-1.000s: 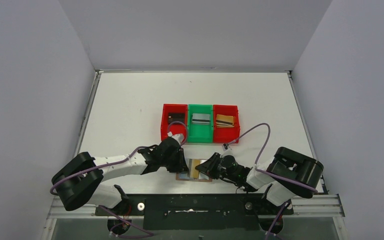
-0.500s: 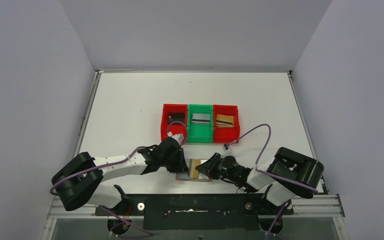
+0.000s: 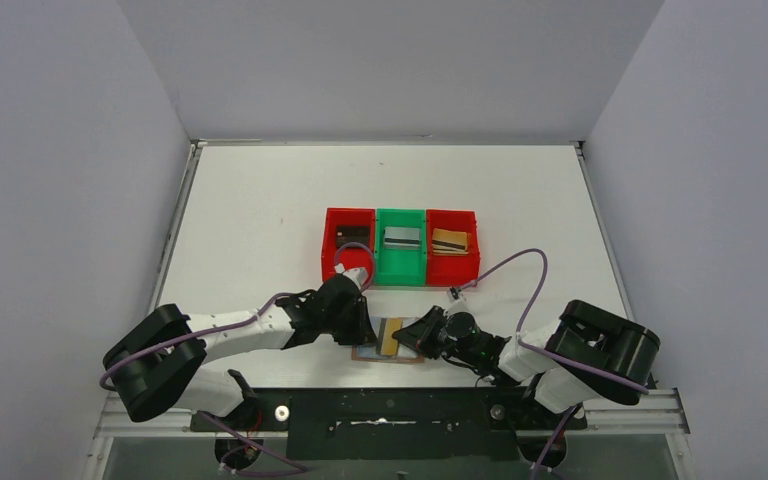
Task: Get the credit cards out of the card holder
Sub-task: Remove the credit card from the card holder.
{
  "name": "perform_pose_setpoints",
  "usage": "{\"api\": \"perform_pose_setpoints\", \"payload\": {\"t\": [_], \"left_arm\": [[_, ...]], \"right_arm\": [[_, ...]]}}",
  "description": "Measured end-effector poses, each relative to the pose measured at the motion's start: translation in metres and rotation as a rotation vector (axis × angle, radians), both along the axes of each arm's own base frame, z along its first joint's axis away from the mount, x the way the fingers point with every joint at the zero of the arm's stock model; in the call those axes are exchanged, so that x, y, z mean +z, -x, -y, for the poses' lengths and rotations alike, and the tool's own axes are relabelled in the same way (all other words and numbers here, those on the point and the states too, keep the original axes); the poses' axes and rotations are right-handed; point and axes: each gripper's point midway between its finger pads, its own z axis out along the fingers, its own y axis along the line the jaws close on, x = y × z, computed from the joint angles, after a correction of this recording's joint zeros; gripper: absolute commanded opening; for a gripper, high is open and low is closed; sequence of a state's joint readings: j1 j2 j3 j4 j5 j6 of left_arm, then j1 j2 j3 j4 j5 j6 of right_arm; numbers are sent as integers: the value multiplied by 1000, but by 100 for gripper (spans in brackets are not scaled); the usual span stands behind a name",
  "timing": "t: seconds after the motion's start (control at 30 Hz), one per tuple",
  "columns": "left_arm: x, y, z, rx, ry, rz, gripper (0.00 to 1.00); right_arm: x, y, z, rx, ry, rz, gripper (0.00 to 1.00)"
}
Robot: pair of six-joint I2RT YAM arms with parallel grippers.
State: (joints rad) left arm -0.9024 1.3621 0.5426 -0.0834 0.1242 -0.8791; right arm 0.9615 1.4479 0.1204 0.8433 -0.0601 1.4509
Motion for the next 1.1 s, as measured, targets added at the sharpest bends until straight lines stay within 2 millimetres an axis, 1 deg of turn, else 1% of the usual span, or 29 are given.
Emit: {"api": "perform_pose_setpoints", "payload": {"t": [0.13, 0.33, 0.6, 0.77, 1.1], "left_arm": [[0, 0, 0, 0, 0, 0, 11], [0, 0, 0, 0, 0, 0, 12], [1, 0, 0, 1, -2, 3, 14], [1, -2, -1, 9, -15, 7, 19], [5, -3, 0, 16, -7, 12, 29]], "right_arm": [[-1, 0, 0, -1, 2, -2, 0], [-1, 0, 1, -3, 3, -4, 0], [1, 1, 7, -20, 25, -10, 0], [3, 1, 12, -29, 37, -9, 0], [-2, 2, 15, -35, 60, -22, 0]]}}
